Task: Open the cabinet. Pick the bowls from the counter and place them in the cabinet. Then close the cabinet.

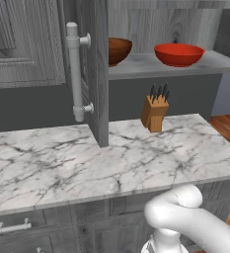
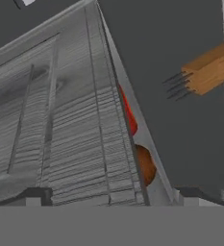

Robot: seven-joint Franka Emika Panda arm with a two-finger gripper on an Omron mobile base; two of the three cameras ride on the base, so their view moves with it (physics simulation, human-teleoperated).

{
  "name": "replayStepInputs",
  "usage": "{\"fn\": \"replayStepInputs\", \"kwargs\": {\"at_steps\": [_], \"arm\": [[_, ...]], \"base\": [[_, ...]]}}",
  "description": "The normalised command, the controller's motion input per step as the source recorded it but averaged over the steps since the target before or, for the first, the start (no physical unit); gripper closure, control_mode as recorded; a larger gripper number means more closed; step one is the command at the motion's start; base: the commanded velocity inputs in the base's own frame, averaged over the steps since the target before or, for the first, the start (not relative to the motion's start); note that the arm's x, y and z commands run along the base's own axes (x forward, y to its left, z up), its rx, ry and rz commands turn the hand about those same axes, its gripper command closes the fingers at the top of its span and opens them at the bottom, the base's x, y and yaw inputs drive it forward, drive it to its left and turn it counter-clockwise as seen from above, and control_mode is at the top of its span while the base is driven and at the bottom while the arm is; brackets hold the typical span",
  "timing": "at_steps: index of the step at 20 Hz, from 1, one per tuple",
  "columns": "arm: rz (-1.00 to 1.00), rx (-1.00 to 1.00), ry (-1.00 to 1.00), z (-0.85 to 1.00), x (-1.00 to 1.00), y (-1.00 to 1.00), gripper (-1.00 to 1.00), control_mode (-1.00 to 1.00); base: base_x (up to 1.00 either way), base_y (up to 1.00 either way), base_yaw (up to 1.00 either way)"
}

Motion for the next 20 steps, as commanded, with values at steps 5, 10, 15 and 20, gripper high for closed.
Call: {"fn": "replayStepInputs", "kwargs": {"at_steps": [5,10,15,20], "arm": [[0.1,0.0,-0.21,0.0,0.38,0.35,-1.0,-1.0],[0.04,-0.02,-0.14,0.0,0.44,0.69,-1.0,-1.0],[0.0,-0.12,-0.17,0.03,0.25,0.76,-1.0,-1.0],[-0.1,-0.14,-0.13,0.07,0.18,0.87,-1.0,-1.0]], "base": [[0.0,0.0,0.0],[0.0,0.0,0.0],[0.0,0.0,0.0],[0.0,0.0,0.0]]}}
